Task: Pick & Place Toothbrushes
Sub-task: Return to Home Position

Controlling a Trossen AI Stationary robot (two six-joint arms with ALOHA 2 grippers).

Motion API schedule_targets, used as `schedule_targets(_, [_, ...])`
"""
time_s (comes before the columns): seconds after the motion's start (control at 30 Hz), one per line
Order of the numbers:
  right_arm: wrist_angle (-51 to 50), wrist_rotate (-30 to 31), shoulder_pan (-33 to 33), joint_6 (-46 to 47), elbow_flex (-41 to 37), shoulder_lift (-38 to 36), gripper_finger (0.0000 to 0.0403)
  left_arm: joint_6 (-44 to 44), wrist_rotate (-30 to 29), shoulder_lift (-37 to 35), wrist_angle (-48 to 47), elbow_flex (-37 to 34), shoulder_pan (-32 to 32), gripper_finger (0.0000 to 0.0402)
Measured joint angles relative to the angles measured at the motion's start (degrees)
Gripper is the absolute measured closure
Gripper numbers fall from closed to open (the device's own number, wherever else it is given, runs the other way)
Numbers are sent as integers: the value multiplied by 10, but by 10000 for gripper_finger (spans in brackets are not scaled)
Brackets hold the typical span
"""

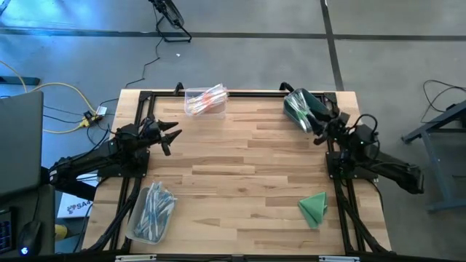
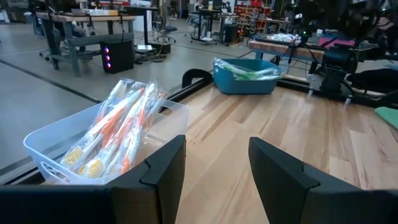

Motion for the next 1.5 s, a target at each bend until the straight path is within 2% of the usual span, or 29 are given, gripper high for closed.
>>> schedule_targets(0.17, [76, -47, 0, -2, -57, 0, 231, 0, 0, 0, 1, 0, 0, 231])
schedule_targets(0.47, [47, -142, 0, -33, -58, 0, 231, 0, 0, 0, 3, 0, 0, 231])
schedule_targets(0.77, [-61, -146, 0, -41, -58, 0, 231, 0, 1, 0, 4, 0, 0, 231])
schedule_targets(1.03, [-67, -143, 0, -110, -59, 0, 231, 0, 1, 0, 4, 0, 0, 231])
schedule_targets(1.5, [-67, -143, 0, -106, -59, 0, 231, 0, 1, 0, 4, 1, 0, 231])
